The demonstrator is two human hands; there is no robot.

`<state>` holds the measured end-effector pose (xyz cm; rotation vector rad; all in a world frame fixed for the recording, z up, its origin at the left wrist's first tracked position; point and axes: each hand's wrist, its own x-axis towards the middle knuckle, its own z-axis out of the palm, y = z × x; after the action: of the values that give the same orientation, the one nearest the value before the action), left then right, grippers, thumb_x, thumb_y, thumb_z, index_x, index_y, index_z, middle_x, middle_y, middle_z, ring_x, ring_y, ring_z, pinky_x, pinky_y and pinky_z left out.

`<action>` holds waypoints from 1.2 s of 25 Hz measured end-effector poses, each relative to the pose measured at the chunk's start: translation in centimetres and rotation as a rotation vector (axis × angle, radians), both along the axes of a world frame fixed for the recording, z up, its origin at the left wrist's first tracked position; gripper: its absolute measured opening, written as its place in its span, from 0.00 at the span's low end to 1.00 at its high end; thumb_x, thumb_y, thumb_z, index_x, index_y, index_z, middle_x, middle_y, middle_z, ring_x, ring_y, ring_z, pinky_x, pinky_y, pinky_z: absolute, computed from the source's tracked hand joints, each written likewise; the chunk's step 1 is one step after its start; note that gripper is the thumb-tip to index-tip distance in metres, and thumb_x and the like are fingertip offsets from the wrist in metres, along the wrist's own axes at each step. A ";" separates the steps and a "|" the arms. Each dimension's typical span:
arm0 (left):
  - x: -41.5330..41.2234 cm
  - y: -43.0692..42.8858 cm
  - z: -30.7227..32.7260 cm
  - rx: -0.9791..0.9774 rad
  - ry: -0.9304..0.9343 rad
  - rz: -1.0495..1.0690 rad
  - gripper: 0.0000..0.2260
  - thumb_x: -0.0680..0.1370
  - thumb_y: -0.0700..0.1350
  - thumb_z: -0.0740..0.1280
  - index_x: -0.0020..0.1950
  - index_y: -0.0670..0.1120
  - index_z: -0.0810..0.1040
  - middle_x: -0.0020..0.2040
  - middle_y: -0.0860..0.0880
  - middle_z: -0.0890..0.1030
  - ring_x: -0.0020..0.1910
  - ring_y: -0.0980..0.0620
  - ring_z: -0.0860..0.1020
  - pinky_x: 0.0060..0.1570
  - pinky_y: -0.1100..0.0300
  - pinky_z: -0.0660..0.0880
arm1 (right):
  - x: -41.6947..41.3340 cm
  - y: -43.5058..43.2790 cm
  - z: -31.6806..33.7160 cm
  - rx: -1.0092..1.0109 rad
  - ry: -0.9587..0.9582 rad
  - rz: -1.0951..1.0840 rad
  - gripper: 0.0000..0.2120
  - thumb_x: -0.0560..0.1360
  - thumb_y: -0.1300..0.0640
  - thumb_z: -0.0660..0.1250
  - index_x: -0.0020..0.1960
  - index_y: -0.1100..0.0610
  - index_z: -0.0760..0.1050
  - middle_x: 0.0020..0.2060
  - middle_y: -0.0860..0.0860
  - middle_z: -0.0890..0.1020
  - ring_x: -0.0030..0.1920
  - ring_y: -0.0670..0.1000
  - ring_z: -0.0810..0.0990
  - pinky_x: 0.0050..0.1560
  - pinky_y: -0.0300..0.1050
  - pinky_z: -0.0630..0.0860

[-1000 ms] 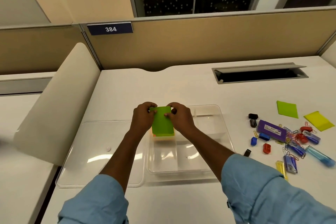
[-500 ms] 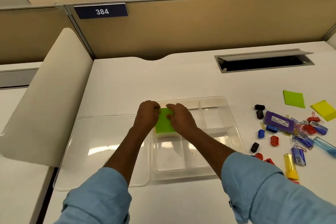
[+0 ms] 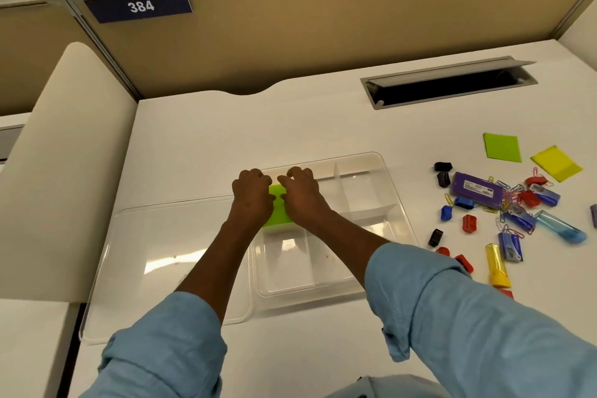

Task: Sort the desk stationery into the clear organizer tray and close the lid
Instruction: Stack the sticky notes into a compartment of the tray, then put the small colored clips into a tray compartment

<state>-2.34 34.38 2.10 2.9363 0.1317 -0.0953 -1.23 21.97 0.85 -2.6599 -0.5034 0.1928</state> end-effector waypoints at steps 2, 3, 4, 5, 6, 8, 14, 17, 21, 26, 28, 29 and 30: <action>-0.4 -0.8 0.2 0.003 -0.017 0.002 0.11 0.73 0.45 0.69 0.55 0.44 0.80 0.56 0.44 0.78 0.59 0.42 0.72 0.52 0.53 0.66 | -0.3 -0.3 -0.1 0.016 -0.018 0.011 0.17 0.74 0.64 0.61 0.62 0.56 0.74 0.62 0.56 0.72 0.62 0.59 0.68 0.56 0.50 0.67; -0.7 -1.3 0.5 -0.007 -0.024 0.008 0.10 0.74 0.44 0.68 0.54 0.44 0.80 0.55 0.44 0.78 0.58 0.42 0.72 0.51 0.53 0.67 | -0.4 -0.5 -0.1 0.027 -0.029 0.008 0.18 0.73 0.65 0.61 0.61 0.56 0.74 0.61 0.55 0.73 0.61 0.58 0.68 0.55 0.49 0.66; -1.0 -1.9 0.8 -0.019 -0.030 0.013 0.10 0.74 0.44 0.67 0.53 0.44 0.81 0.54 0.44 0.79 0.57 0.42 0.73 0.50 0.53 0.67 | -0.6 -0.7 0.1 0.050 -0.040 -0.010 0.19 0.72 0.66 0.61 0.61 0.55 0.74 0.61 0.54 0.73 0.61 0.58 0.68 0.54 0.49 0.65; -1.2 -2.4 1.0 -0.027 -0.036 0.013 0.09 0.75 0.43 0.66 0.53 0.44 0.81 0.54 0.44 0.79 0.57 0.42 0.73 0.49 0.53 0.67 | -0.7 -1.0 0.3 0.081 -0.051 -0.039 0.19 0.72 0.66 0.61 0.61 0.55 0.74 0.61 0.54 0.74 0.61 0.57 0.69 0.54 0.48 0.65; -1.4 -3.0 1.2 -0.030 -0.042 0.009 0.09 0.75 0.42 0.64 0.52 0.45 0.81 0.53 0.44 0.80 0.56 0.42 0.74 0.49 0.53 0.67 | -0.9 -1.3 0.5 0.109 -0.062 -0.070 0.20 0.72 0.66 0.61 0.62 0.55 0.75 0.61 0.54 0.74 0.61 0.57 0.69 0.55 0.48 0.65; -1.8 -4.6 1.7 -0.038 -0.062 0.010 0.10 0.76 0.42 0.62 0.53 0.45 0.81 0.53 0.45 0.80 0.56 0.42 0.74 0.50 0.52 0.67 | -1.2 -2.6 0.9 0.158 -0.094 -0.116 0.19 0.73 0.65 0.62 0.62 0.55 0.75 0.61 0.53 0.75 0.61 0.57 0.70 0.55 0.49 0.67; -2.5 -10.7 3.5 -0.112 -0.116 0.033 0.10 0.79 0.42 0.61 0.57 0.47 0.79 0.59 0.47 0.79 0.61 0.44 0.71 0.58 0.51 0.64 | -1.3 -9.1 1.9 0.233 -0.133 -0.239 0.17 0.76 0.60 0.64 0.65 0.57 0.72 0.61 0.54 0.75 0.61 0.57 0.71 0.57 0.52 0.72; -2.6 -14.4 4.1 -0.169 -0.126 -0.028 0.10 0.78 0.44 0.64 0.58 0.46 0.78 0.60 0.48 0.78 0.63 0.44 0.70 0.61 0.51 0.63 | -1.2 -13.2 2.3 0.233 -0.121 -0.297 0.19 0.76 0.59 0.64 0.66 0.58 0.69 0.61 0.55 0.74 0.61 0.57 0.71 0.57 0.52 0.72; -1.9 -20.6 4.4 -0.255 -0.122 -0.099 0.10 0.77 0.45 0.65 0.57 0.45 0.78 0.59 0.47 0.78 0.63 0.45 0.71 0.62 0.52 0.62 | -0.7 -20.4 2.5 0.190 -0.094 -0.407 0.19 0.76 0.56 0.65 0.66 0.57 0.69 0.61 0.55 0.74 0.61 0.56 0.71 0.58 0.50 0.72; -1.3 -28.1 3.6 -0.388 0.036 -0.198 0.14 0.76 0.42 0.68 0.61 0.43 0.76 0.60 0.45 0.77 0.61 0.47 0.74 0.63 0.56 0.69 | -0.5 -28.8 1.6 0.033 0.002 -0.467 0.19 0.74 0.57 0.69 0.64 0.58 0.71 0.60 0.57 0.73 0.61 0.56 0.72 0.56 0.49 0.76; -1.2 -30.4 2.8 -0.385 0.148 -0.232 0.18 0.75 0.41 0.69 0.64 0.44 0.73 0.63 0.45 0.75 0.61 0.47 0.74 0.63 0.57 0.70 | -0.3 -31.4 1.2 -0.047 0.130 -0.469 0.24 0.73 0.57 0.70 0.67 0.57 0.69 0.64 0.59 0.70 0.63 0.58 0.71 0.58 0.51 0.75; -1.2 -31.3 2.4 -0.371 0.203 -0.246 0.19 0.75 0.40 0.69 0.66 0.44 0.72 0.65 0.45 0.74 0.62 0.47 0.73 0.64 0.56 0.70 | -0.2 -32.5 0.9 -0.078 0.193 -0.452 0.27 0.73 0.56 0.70 0.69 0.57 0.66 0.67 0.60 0.67 0.65 0.60 0.70 0.61 0.52 0.74; -1.2 -32.1 2.1 -0.355 0.250 -0.259 0.21 0.75 0.39 0.69 0.68 0.44 0.71 0.66 0.45 0.73 0.64 0.46 0.73 0.65 0.55 0.69 | -0.3 -33.2 0.6 -0.102 0.244 -0.429 0.29 0.74 0.54 0.69 0.71 0.57 0.63 0.70 0.60 0.63 0.67 0.61 0.68 0.64 0.54 0.72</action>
<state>-3.55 2.28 4.17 2.5598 -0.2097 -0.4728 -1.49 -11.20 1.49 -2.7158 0.1602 0.4126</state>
